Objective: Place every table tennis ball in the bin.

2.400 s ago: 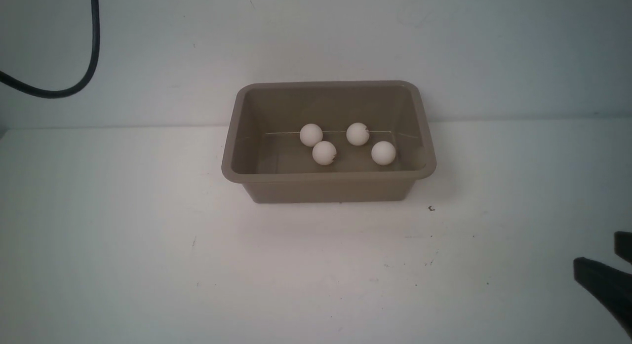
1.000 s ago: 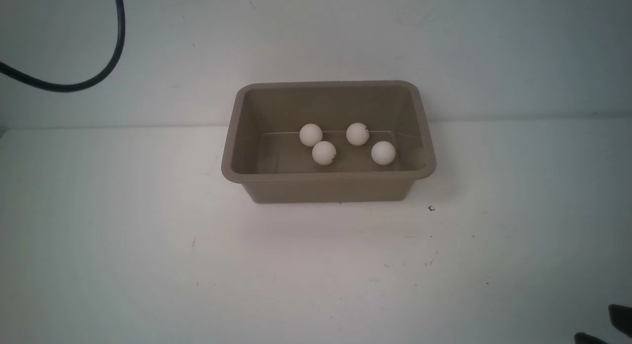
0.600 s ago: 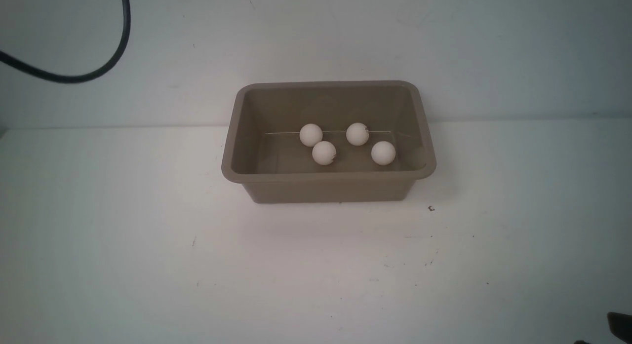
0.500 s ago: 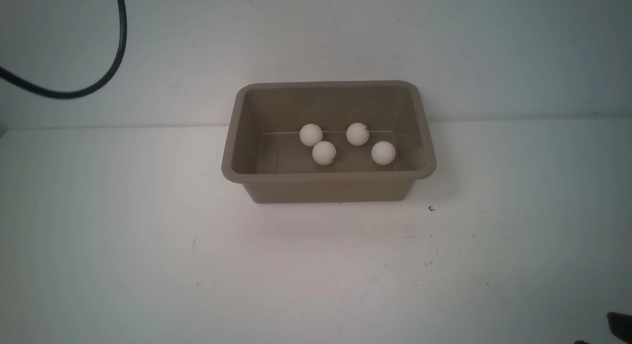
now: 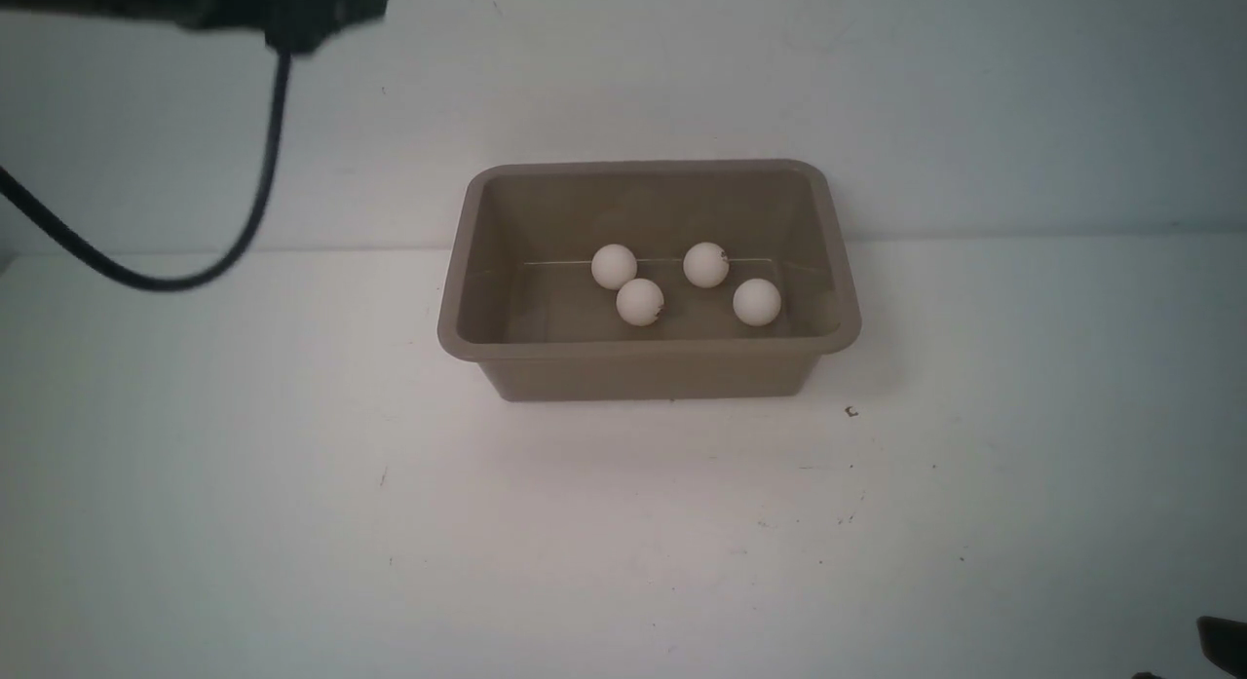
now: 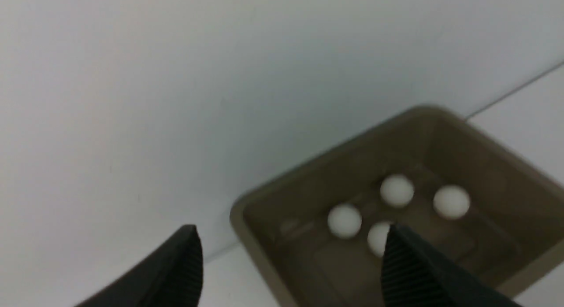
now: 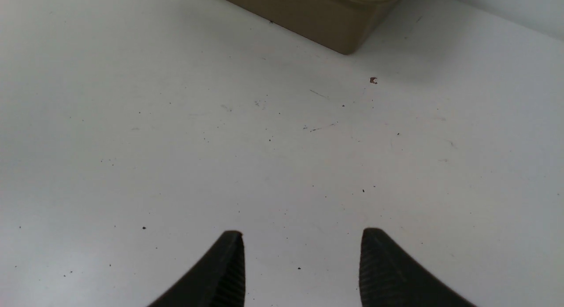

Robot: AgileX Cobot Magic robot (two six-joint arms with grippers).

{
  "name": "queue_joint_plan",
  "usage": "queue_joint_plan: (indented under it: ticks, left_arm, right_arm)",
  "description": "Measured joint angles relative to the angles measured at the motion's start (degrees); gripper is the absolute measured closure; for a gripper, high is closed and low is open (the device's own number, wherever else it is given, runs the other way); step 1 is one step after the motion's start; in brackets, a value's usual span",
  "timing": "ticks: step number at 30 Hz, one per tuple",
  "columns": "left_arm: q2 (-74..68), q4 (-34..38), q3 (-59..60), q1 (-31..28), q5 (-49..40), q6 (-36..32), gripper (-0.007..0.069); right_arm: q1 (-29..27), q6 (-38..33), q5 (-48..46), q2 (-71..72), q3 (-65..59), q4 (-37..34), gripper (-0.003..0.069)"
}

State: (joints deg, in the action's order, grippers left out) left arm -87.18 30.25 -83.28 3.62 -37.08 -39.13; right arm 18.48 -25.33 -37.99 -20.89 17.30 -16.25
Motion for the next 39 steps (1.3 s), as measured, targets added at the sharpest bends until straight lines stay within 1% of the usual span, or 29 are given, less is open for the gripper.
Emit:
queue_joint_plan:
  ticks: [1,3,4,6,7,9,10,13,17,18,21,25,26,27,28,29,32,36,39]
  left_arm:
    - [0.3,-2.9,0.9,0.5,-0.4,4.1,0.0134]
    - [2.3,-11.3,4.9,1.6,-1.2,13.0,0.0134]
    - [3.5,-13.5,6.5,1.8,-1.9,16.6,0.0134]
    - [7.4,-17.0,11.0,2.0,-3.1,21.5,0.0134]
    - [8.4,-17.5,12.0,2.0,-3.1,21.8,0.0134]
    - [14.5,-18.7,17.5,2.0,-3.3,24.0,0.0134]
    - [15.7,-18.8,18.5,2.0,-3.3,24.1,0.0134]
    - [28.4,-19.2,28.9,2.0,-2.9,24.2,0.0134]
    - [39.2,-21.0,38.9,2.1,0.1,24.2,0.0134]
    - [42.9,-21.9,43.3,2.1,2.8,24.2,0.0134]
    - [48.4,-22.7,51.7,2.1,8.4,24.2,0.0134]
    - [53.6,-22.7,64.4,2.1,18.0,24.2,0.0134]
    - [53.8,-22.7,65.0,2.1,18.7,24.2,0.0134]
    - [56.1,-22.7,70.0,2.1,21.3,24.4,0.0134]
    - [56.3,-22.7,70.5,2.1,21.8,24.4,0.0134]
    - [58.7,-22.7,74.5,2.1,23.5,25.0,0.0134]
    - [63.2,-22.7,79.5,2.1,25.8,26.3,0.0134]
    - [70.8,-22.7,84.1,2.1,26.6,27.0,0.0134]
    - [75.6,-22.7,84.8,2.1,25.3,27.2,0.0134]
  right_arm:
    - [0.0,0.0,0.0,0.0,0.0,0.0,0.0324]
    - [0.0,0.0,0.0,0.0,0.0,0.0,0.0324]
    - [0.0,0.0,0.0,0.0,0.0,0.0,0.0324]
    - [0.0,0.0,0.0,0.0,0.0,0.0,0.0324]
    - [0.0,0.0,0.0,0.0,0.0,0.0,0.0324]
    - [0.0,0.0,-0.1,0.0,0.0,0.0,0.0324]
    - [0.0,0.0,-0.1,0.0,0.0,0.0,0.0324]
    - [0.0,0.0,-0.1,0.0,0.0,0.0,0.0324]
    - [0.0,0.0,-0.1,0.0,0.0,0.0,0.0324]
    - [0.0,0.0,-0.1,0.0,0.0,0.0,0.0324]
    - [0.0,0.0,-0.2,0.0,0.0,0.0,0.0324]
    - [0.0,0.0,-0.2,0.0,0.0,0.0,0.0324]
    - [0.0,0.0,-0.2,0.0,0.0,0.0,0.0324]
    - [0.0,0.0,-0.2,0.0,0.0,0.0,0.0324]
    - [0.0,0.0,-0.2,0.0,0.0,0.0,0.0324]
    - [0.0,0.0,-0.2,0.0,0.0,0.0,0.0324]
    - [0.0,0.0,-0.2,0.0,0.0,0.0,0.0324]
    - [0.0,0.0,-0.2,0.0,0.0,0.0,0.0324]
    - [0.0,0.0,-0.2,0.0,0.0,0.0,0.0324]
